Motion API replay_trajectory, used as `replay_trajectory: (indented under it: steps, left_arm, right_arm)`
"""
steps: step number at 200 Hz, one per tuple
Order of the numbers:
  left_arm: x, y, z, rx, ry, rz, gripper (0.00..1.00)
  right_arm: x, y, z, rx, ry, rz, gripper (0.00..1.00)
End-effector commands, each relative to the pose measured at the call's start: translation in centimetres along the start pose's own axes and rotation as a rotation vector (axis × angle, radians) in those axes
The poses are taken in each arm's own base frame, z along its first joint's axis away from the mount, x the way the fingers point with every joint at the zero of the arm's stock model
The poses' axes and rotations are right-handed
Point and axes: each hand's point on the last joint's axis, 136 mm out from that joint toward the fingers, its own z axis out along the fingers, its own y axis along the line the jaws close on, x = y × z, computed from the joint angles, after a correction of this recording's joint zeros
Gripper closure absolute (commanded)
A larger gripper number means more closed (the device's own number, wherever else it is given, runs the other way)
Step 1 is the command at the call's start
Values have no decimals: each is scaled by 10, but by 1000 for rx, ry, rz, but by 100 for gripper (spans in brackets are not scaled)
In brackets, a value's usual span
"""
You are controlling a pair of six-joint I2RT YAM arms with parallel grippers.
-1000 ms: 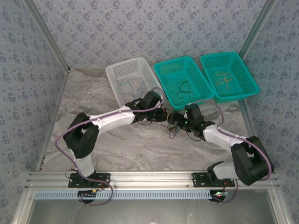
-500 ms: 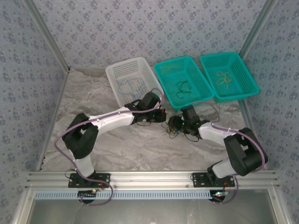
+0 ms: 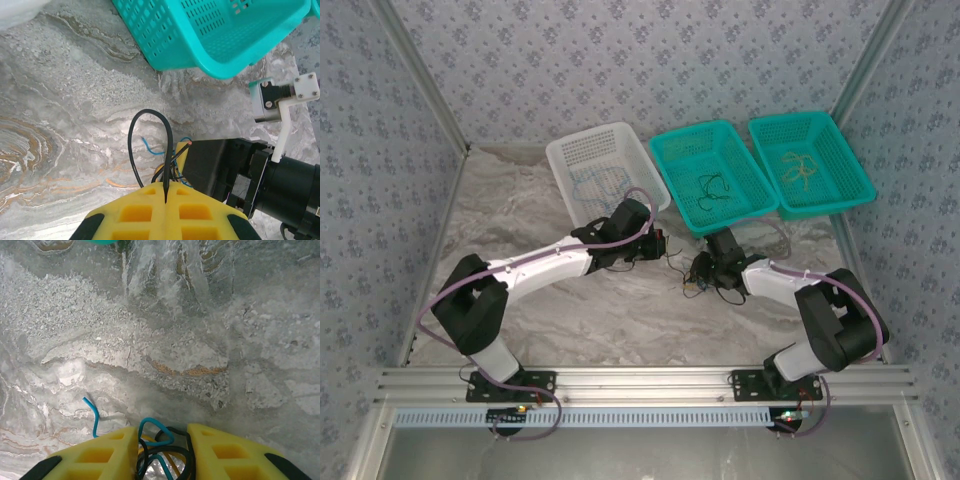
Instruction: Untangle the cables
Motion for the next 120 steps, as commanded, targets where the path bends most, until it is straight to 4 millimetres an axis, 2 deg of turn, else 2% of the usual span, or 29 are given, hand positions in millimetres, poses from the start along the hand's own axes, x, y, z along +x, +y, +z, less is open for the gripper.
replay_trajectory:
  steps: [1, 27, 52, 81, 120]
  left_arm:
    - [-14, 8, -11, -35, -74, -39, 100]
    - [-19, 26, -18, -113, -113, -83, 100]
    - [-19, 47, -24, -193, -132, -132, 100]
    - [-21, 54, -32, -213, -160, -147, 100]
    - [-25, 74, -54, -311, -236, -171, 100]
  right_arm:
    - [13, -35, 1, 164, 38, -5, 67]
    - [12, -42, -1, 203, 24, 7, 68]
    - [11, -51, -3, 241, 2, 26, 75]
    - [8, -61, -8, 289, -20, 21, 77]
    - [6, -74, -14, 341, -37, 18, 78]
